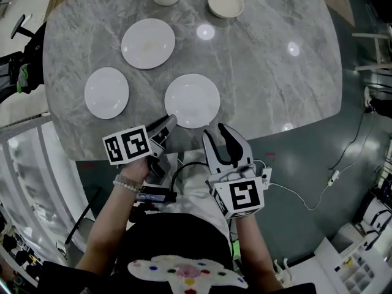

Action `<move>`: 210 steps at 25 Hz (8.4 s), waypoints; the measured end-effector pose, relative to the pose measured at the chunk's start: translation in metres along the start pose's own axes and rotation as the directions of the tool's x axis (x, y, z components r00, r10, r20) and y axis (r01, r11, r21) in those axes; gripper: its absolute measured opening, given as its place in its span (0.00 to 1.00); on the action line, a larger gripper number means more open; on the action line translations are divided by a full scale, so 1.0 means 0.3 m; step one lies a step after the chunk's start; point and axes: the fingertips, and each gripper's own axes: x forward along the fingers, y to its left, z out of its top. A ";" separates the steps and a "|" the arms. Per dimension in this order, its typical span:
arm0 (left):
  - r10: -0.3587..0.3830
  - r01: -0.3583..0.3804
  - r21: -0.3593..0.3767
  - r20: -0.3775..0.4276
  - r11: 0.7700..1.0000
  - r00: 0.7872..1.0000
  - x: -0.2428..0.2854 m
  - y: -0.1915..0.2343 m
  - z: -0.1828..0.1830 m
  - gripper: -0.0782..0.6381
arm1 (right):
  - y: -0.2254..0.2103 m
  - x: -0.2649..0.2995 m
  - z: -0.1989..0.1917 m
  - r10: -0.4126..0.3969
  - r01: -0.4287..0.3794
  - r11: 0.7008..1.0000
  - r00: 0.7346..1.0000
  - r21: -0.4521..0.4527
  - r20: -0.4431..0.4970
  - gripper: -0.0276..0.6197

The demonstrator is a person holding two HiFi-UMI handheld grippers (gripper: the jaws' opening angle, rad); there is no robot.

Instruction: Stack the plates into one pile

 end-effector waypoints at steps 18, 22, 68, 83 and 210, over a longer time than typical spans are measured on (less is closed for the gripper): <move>-0.041 0.042 0.015 -0.026 0.999 0.999 -0.005 -0.103 -0.007 0.16 | 0.033 0.026 -0.204 0.051 -0.016 0.915 0.996 0.404 -0.076 0.24; -0.055 0.056 0.028 -0.026 0.998 0.998 -0.007 -0.125 -0.003 0.16 | 0.057 0.050 -0.249 0.090 -0.044 0.835 0.994 0.548 -0.058 0.25; -0.059 0.051 0.111 0.075 0.993 0.995 -0.012 -0.160 0.070 0.17 | -0.020 0.198 -0.187 0.060 -0.070 0.633 0.997 0.771 0.041 0.18; -0.039 0.033 0.029 0.239 0.999 0.970 -0.070 -0.140 0.194 0.17 | 0.027 0.317 -0.083 0.214 -0.150 0.709 0.977 0.689 -0.007 0.18; 0.183 0.080 -0.356 0.647 0.931 0.740 -0.522 0.380 0.381 0.36 | 0.450 0.513 -0.073 0.579 -0.470 0.804 0.758 0.363 -0.301 0.30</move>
